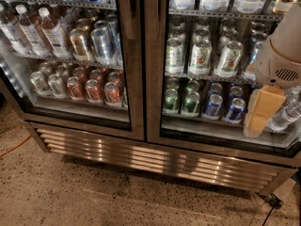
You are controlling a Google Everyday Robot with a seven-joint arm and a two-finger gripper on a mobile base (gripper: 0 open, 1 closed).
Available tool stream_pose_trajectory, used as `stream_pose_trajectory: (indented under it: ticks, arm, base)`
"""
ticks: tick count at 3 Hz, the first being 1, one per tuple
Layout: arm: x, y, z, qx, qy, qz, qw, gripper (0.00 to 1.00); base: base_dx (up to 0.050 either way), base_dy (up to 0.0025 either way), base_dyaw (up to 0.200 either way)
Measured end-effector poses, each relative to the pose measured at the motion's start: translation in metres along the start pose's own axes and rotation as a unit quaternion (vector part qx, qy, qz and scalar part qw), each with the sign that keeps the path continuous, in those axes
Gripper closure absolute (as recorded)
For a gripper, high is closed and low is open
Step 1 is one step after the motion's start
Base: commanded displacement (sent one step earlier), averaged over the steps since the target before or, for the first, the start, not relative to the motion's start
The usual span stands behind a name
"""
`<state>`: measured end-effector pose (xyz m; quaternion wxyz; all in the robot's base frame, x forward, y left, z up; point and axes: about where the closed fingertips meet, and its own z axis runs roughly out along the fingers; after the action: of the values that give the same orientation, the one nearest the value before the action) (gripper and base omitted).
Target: Open right fridge door
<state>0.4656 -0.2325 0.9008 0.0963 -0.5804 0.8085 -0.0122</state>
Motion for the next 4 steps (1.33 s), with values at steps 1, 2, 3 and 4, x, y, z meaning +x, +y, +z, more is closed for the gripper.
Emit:
stream_pose_trajectory:
  ticks: [1, 2, 3, 4]
  arm:
    - [-0.001, 0.000, -0.002, -0.024, -0.036, -0.012, 0.9990, 0.00]
    - [0.016, -0.007, -0.004, -0.075, -0.132, -0.045, 0.9874, 0.00]
    - [0.011, -0.008, -0.011, -0.106, -0.235, -0.086, 0.9623, 0.00]
    - [-0.005, -0.012, -0.018, -0.101, -0.269, -0.088, 0.9538, 0.00]
  base:
    - [0.000, 0.00000, 0.000]
    - [0.000, 0.00000, 0.000]
    - [0.000, 0.00000, 0.000]
    - [0.000, 0.00000, 0.000]
